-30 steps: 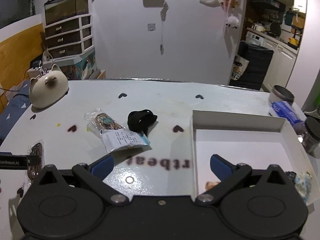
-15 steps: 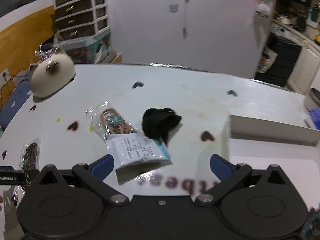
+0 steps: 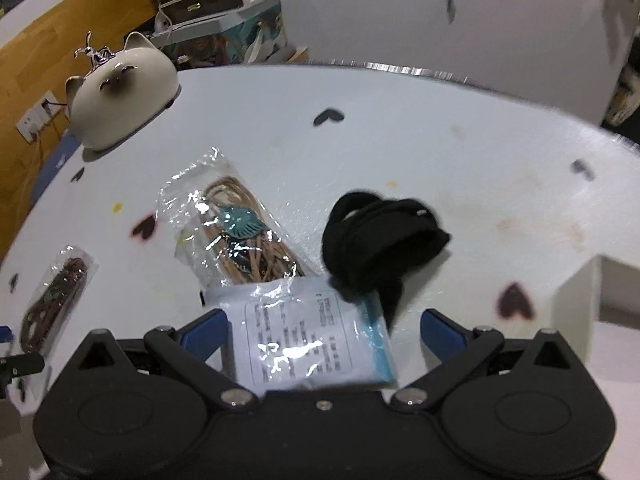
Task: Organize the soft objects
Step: 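Grasp the brown cord bag with the left tool while the right tool grasps the white packet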
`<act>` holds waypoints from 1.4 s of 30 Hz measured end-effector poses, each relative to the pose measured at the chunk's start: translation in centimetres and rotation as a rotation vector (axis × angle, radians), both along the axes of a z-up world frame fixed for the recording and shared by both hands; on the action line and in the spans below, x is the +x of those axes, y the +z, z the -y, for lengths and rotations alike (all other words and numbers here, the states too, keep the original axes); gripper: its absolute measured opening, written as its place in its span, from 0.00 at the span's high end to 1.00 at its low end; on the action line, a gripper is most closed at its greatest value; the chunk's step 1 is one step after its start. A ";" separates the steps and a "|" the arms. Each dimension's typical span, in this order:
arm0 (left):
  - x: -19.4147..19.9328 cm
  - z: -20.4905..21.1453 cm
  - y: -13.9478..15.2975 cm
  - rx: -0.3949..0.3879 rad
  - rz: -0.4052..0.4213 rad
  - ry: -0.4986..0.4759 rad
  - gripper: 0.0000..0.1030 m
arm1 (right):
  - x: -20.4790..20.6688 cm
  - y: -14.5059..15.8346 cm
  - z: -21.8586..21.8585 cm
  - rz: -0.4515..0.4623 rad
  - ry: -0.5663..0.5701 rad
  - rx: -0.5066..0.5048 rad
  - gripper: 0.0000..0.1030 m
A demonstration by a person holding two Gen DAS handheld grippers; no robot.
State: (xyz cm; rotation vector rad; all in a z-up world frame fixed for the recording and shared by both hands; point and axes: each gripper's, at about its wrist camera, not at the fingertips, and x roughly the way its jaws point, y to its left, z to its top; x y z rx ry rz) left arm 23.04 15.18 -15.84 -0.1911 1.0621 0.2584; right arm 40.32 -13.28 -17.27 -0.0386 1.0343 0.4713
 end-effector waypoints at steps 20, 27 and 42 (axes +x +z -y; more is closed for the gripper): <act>5.2 1.3 -0.4 0.009 -0.017 -0.282 0.05 | -2.4 0.6 -3.9 0.036 0.104 -0.104 0.00; 5.0 1.5 -0.5 0.000 -0.014 -0.259 0.10 | -3.0 0.0 -3.8 0.006 0.015 -0.107 0.00; 4.9 1.8 0.4 0.001 0.008 -0.255 0.51 | -7.8 1.4 -3.6 0.075 -0.009 -0.137 0.19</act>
